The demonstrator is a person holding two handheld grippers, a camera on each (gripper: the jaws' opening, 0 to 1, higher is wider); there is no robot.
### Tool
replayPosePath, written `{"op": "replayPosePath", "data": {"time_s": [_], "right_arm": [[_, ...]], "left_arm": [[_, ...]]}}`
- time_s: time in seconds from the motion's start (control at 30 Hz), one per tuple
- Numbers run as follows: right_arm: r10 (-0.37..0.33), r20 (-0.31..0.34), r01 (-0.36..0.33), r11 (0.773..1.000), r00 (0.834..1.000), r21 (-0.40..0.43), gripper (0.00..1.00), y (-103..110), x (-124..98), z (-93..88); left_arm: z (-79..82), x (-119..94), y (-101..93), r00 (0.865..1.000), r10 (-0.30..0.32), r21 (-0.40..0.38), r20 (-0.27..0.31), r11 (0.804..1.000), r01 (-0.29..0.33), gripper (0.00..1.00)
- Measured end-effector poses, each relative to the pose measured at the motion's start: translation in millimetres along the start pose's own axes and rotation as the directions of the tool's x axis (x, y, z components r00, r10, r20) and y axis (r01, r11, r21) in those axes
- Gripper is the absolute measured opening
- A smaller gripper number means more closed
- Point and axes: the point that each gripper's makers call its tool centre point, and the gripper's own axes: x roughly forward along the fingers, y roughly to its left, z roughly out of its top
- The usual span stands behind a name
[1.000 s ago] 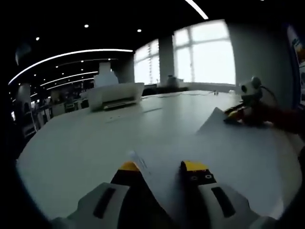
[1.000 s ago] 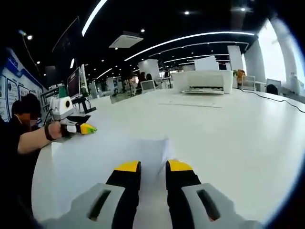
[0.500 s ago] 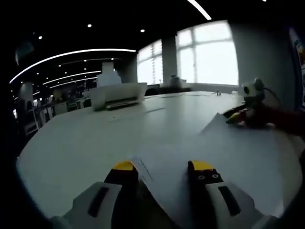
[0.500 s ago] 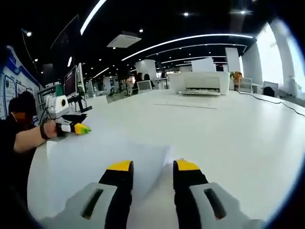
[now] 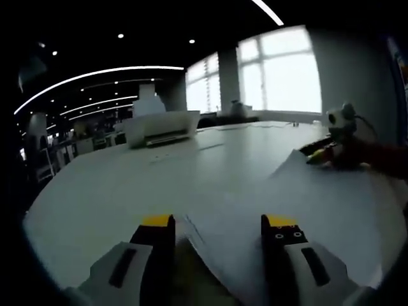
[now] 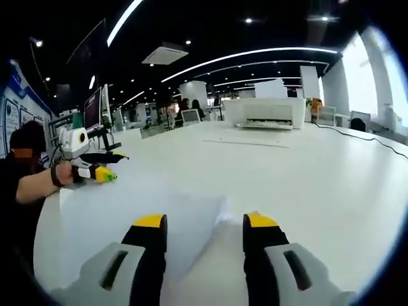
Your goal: Organize the stack of printing papers by aligning and flattening the scattered papers on the table
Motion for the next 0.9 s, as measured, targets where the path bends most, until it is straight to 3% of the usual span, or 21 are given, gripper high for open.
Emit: {"op": "replayPosePath", "data": {"time_s": [0.23,0.47,0.67,0.9], "right_arm": [[0.01,0.018,-0.01,1.0,1.0,0.007,0.47,3.2,-1.2,2.6],[0.06,0.052,-0.06,0.998,0.997,-0.014,0.65,16.7,-3.7,7.8],[0.085,0.075,-0.083,0.996,0.994,-0.039,0.84,23.0,-4.4,11.6],[0.075,0.089,-0.071,0.997,0.993,-0.041,0.9,27.0,-5.5,13.7]], "left_arm": [[0.6,-2.4,-4.2,1.0,-0.01,-0.007,0.003,1.0,0.01,0.66],[2.8,-3.4,-4.9,0.999,-0.032,-0.045,0.013,0.998,0.033,0.7],[8.5,-6.4,-6.2,0.997,-0.059,-0.085,0.049,0.994,0.063,0.83],[8.6,-6.8,-6.7,0.995,-0.08,-0.074,0.055,0.994,0.084,0.96]]}}
